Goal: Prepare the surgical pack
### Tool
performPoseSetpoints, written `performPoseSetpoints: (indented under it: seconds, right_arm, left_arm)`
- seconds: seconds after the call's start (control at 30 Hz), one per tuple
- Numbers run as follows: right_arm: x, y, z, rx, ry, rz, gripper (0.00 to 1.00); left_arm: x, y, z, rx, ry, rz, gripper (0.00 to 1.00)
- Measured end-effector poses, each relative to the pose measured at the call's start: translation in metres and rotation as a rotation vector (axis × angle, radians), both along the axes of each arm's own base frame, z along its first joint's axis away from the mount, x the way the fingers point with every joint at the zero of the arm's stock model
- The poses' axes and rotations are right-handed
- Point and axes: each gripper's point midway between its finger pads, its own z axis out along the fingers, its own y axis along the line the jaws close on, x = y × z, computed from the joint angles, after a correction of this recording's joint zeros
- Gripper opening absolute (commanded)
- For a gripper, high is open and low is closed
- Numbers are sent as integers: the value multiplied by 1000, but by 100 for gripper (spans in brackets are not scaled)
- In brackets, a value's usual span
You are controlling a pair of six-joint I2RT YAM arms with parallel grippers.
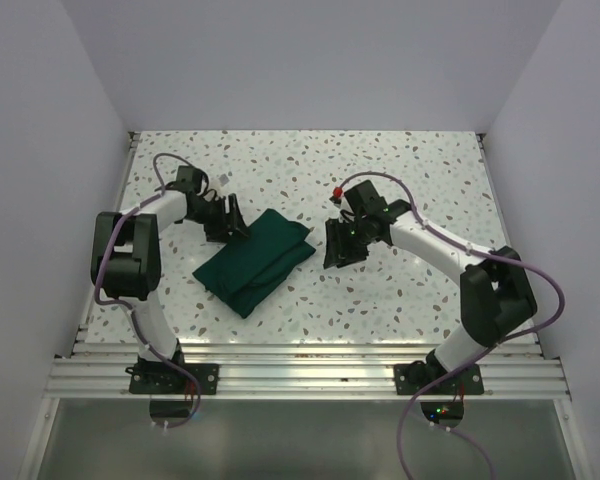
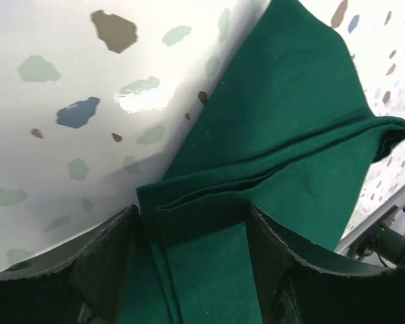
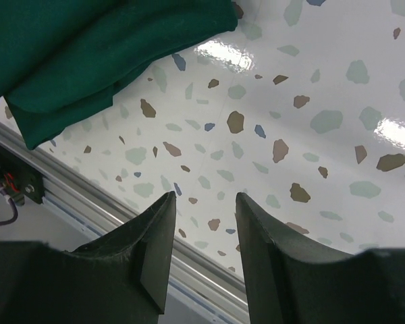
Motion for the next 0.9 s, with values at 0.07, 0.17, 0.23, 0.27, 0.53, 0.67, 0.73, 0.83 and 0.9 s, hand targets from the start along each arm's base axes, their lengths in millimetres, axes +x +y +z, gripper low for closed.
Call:
performPoseSetpoints:
  seconds: [0.07,0.17,0.23,0.27,0.53,0.67,0.73,0.83,0.9]
  right_arm:
    - [1,2,-1,5,6,3,44]
    - [1,3,-4,6,18,5,44]
    - [1,3,-6,5,23,6,44]
    - [1,3,-6,4,26,7,44]
    - [-1,5,-7,16,33,21,43]
    - [-1,6,-8,18,37,26,43]
    - [-1,6,-10,17,41,27,43]
    - [-1,6,-10,15,41,30,43]
    - [-1,6,-10,15,41,30,43]
  left_arm:
    - [0,-3,2,-18,-3,-6,62]
    - [1,-7,4,-49,-14,-10,54]
    - [2,-9,5,-62,-16,-7,50]
    - [3,-10,6,-69,-19,-6,48]
    - [8,-11,26,-82,-62,14,43]
    - [11,-11,41,-86,-105,20,44]
    - [13,-13,45,-96,-119,22,38]
    - [13,-15,45,-111,-120,24,26]
    - [11,-16,45,-118,-111,26,20]
